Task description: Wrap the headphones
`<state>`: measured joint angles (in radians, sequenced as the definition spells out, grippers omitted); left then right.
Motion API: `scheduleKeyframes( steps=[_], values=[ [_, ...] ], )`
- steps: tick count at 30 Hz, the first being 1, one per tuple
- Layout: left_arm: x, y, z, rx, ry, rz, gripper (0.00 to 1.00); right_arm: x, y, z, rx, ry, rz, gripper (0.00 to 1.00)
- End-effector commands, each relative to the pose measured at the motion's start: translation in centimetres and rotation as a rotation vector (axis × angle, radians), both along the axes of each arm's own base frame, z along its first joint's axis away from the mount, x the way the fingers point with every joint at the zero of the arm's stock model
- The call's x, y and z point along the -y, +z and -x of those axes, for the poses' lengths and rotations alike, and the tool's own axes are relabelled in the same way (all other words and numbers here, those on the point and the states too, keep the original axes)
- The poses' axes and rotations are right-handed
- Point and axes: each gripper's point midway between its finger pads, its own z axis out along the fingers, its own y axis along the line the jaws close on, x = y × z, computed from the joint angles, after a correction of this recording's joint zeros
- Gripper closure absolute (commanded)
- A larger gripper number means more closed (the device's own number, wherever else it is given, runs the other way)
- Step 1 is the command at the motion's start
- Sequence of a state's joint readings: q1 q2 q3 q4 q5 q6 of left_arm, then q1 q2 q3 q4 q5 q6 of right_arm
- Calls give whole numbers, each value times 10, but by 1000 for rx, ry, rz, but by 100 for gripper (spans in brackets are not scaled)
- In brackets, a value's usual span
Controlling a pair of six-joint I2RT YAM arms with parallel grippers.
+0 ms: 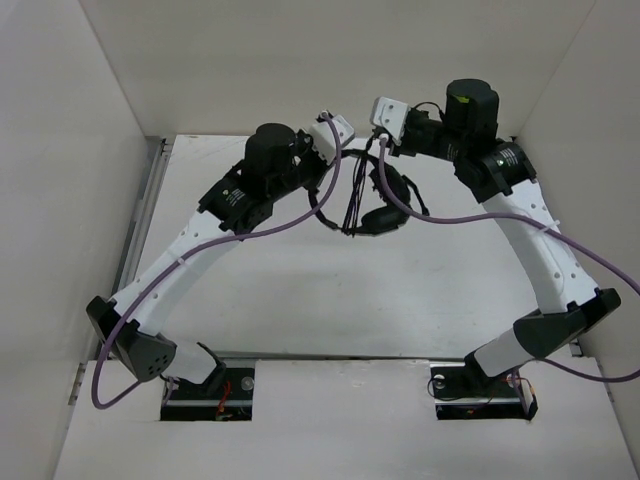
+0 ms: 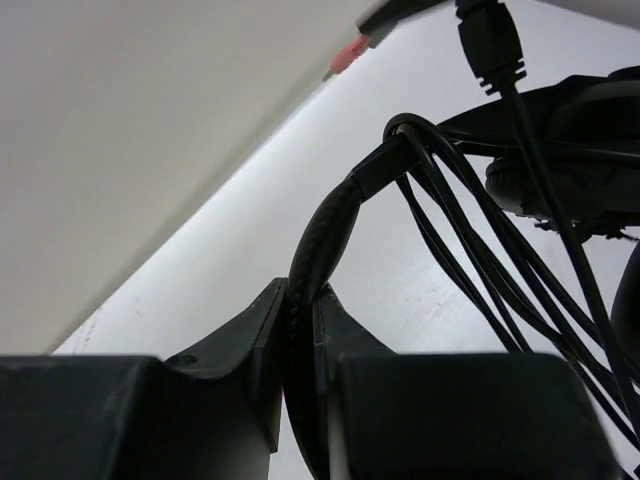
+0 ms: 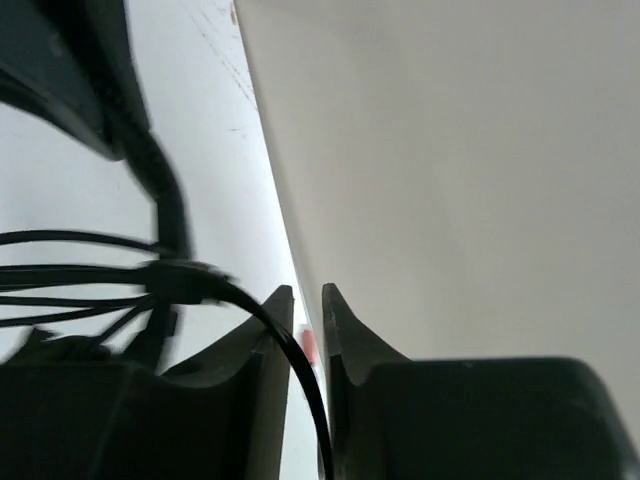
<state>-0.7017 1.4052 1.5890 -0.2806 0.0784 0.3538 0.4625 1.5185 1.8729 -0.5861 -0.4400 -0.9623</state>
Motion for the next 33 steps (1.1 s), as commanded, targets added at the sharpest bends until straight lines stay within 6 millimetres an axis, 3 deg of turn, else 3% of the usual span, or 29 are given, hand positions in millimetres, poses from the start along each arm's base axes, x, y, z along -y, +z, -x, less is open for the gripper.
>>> scheduleKeyframes(
  steps=[1, 6, 12, 16, 21, 28, 33],
  values=[
    [18, 0, 31, -57, -149, -7, 100, 4, 29, 6, 32, 58, -61, 74],
    [22, 1, 40, -73, -191, -9, 100, 2, 7, 15, -60, 127, -49, 72],
    [15, 7, 40, -75, -181, 10, 100, 7, -20, 26, -170, 171, -49, 76],
    [11, 12, 40, -79, -176, 28, 100, 15, -52, 22, -254, 153, -49, 74],
    [11, 27, 42, -78, -187, 67, 100, 10, -92, 25, -375, 174, -85, 70],
    [-2, 37, 30, -78, -139, 112, 100, 6, -115, 41, -555, 231, -191, 69],
    [-13, 16, 15, -111, -83, 118, 100, 21, -116, 44, -600, 214, -272, 69]
  ],
)
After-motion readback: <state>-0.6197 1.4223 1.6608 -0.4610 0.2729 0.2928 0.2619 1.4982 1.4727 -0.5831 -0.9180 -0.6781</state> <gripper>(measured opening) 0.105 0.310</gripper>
